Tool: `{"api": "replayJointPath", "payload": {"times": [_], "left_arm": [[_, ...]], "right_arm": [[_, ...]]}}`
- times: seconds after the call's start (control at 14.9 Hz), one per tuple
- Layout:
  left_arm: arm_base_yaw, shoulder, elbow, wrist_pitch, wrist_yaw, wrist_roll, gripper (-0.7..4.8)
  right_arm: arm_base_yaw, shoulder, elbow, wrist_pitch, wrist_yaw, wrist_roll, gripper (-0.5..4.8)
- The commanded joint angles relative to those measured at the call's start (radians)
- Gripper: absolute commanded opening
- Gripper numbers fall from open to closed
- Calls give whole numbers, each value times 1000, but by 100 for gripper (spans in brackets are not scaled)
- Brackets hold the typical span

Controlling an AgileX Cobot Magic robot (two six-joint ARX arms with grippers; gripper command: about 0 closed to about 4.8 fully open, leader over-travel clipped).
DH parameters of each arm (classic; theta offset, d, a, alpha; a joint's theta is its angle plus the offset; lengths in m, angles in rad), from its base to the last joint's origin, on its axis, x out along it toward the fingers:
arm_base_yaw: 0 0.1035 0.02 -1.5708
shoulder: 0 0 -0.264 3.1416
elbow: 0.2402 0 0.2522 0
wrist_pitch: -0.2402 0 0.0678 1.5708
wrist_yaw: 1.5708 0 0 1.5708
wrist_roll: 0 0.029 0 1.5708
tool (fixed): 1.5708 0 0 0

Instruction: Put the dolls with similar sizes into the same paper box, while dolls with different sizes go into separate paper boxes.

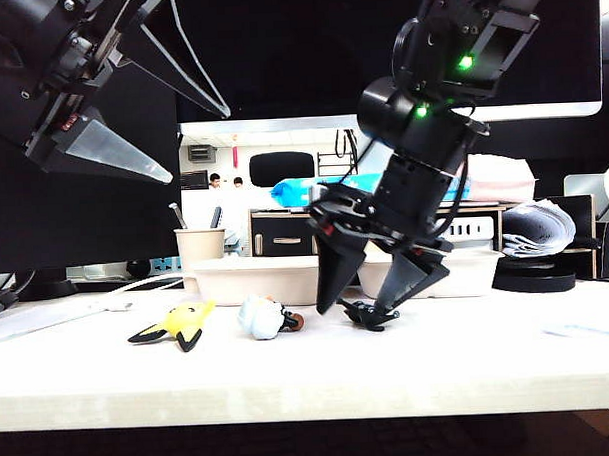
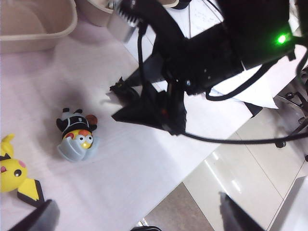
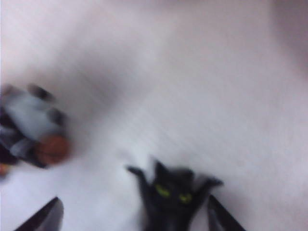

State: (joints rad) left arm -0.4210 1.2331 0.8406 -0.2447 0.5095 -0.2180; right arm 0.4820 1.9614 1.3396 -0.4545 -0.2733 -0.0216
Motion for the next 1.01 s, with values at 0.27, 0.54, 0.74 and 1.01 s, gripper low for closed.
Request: {"api": "replayJointPath", "payload": {"times": [0.27,0.54,0.74,1.01], "left_arm": [[-1,-3,5,15,6,1,479],[-1,-3,5,18,-1,3,479],[-1,-3,5,45,-2,8,479],[-1,-3,5,81,-39,8,479]], "right_arm": [[2,41,-1,-61,5,-5,-2],[0,-44,3,-32,10,-10,-2],[-3,-170,59,-70,23,-9,-1],[-75,-306,286,-157,88,-24,-1]]}}
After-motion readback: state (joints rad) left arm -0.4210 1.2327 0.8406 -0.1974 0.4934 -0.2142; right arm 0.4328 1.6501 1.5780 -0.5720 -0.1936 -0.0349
